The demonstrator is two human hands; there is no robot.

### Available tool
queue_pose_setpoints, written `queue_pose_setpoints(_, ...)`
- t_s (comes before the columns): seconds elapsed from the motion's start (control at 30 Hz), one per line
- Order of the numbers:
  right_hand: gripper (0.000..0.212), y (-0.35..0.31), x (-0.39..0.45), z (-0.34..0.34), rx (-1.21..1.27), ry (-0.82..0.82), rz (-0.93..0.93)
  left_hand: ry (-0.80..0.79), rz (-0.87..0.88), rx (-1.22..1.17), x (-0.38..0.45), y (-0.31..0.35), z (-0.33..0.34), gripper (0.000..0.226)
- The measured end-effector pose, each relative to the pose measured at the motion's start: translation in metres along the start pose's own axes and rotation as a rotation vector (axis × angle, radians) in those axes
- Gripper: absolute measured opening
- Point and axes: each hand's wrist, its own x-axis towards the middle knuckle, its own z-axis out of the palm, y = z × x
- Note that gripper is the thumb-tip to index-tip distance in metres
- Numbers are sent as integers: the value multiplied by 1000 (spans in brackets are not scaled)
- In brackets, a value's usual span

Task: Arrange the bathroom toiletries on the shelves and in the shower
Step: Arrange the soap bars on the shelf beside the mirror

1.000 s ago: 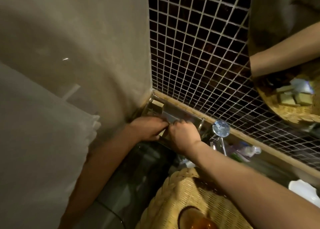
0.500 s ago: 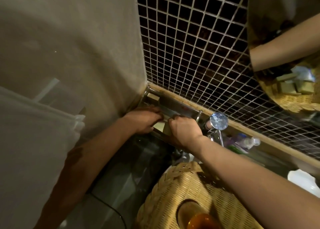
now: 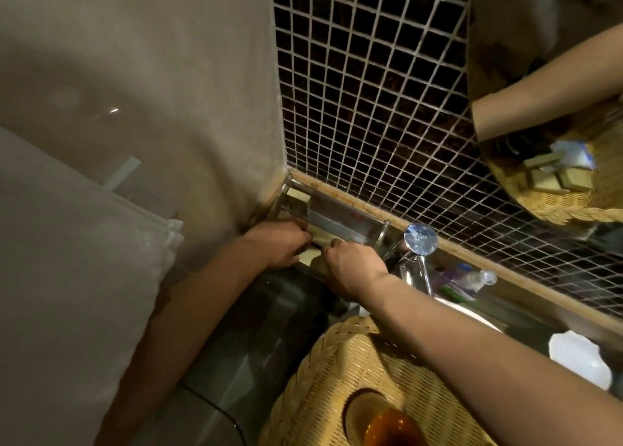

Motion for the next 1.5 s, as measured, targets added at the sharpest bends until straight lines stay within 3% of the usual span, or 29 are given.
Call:
queue_pose_setpoints(0.2,41,-12,-16,-29,1,69,54,115,15,27,-7,22,-13,37)
queue_pose_setpoints(0.43,66,-17,-80,-58,-119,192,122,137,4,59,-28,61,-47,54)
queue_pose_setpoints(0.63,56,-16,-155,-83,-120,369,229,283,116,17,-69,119,-84,57)
queue_pose_setpoints(0.87,47,-4,-255,-82,-96,475,424,324,154,105,-111,202,-102,66)
queue_pose_setpoints(1.2,47,19,-417,-40,-122,488,542,401,256,133,-146,340,-89,62)
queue_pose_setpoints(1.5,51,27,-478,-3,-96,513,548,421,342,182,-160,418,-58,56)
